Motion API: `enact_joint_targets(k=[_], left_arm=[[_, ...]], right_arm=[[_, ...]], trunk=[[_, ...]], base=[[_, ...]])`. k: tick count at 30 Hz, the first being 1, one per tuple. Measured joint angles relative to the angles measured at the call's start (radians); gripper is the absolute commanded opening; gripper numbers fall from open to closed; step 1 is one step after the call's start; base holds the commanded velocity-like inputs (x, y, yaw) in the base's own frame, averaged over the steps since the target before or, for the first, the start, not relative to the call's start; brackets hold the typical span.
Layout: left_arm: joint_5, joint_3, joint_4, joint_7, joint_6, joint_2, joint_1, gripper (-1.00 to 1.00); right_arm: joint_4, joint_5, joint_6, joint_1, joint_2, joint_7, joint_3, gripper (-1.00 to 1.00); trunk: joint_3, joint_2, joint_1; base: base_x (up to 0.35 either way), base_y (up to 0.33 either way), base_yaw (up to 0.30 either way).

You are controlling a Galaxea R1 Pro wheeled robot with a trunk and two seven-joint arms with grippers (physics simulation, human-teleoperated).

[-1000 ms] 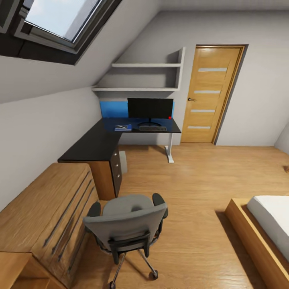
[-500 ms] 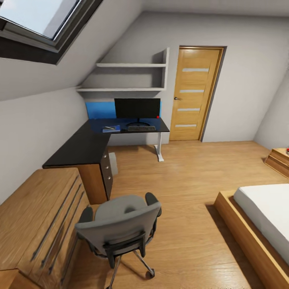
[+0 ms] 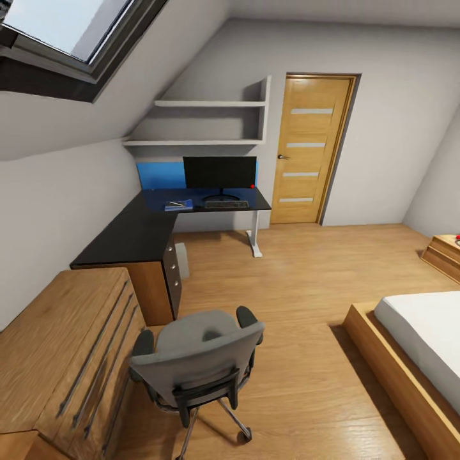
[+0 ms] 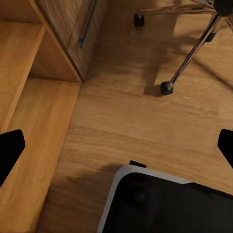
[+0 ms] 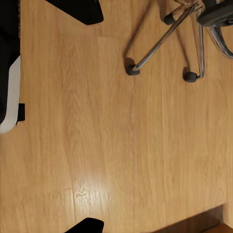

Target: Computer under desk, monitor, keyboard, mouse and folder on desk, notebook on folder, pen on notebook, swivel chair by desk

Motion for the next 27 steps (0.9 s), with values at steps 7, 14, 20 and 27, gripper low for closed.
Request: enact_joint_targets(k=[7, 14, 20, 27], left_arm=[[0.000, 0.000, 0.000, 0.000, 0.000, 0.000, 0.000, 1.00], [0.000, 0.000, 0.000, 0.000, 0.000, 0.000, 0.000, 1.00], [0.000, 0.000, 0.000, 0.000, 0.000, 0.000, 0.000, 1.00], [0.000, 0.000, 0.000, 0.001, -0.001, 0.000, 0.000, 1.00]], right_arm=[[0.000, 0.000, 0.000, 0.000, 0.000, 0.000, 0.000, 1.00], [0.000, 0.000, 0.000, 0.000, 0.000, 0.000, 0.000, 1.00], [0.000, 0.000, 0.000, 0.000, 0.000, 0.000, 0.000, 1.00], [0.000, 0.000, 0.000, 0.000, 0.000, -0.001, 0.000, 1.00]], trunk=[[0.000, 0.000, 0.000], [0.000, 0.000, 0.000], [0.000, 0.000, 0.000], [0.000, 0.000, 0.000]], base=[[0.000, 0.143, -0.001], [-0.011, 0.056, 0.000], [-0.085, 0.126, 0.000], [-0.022, 0.030, 0.000]])
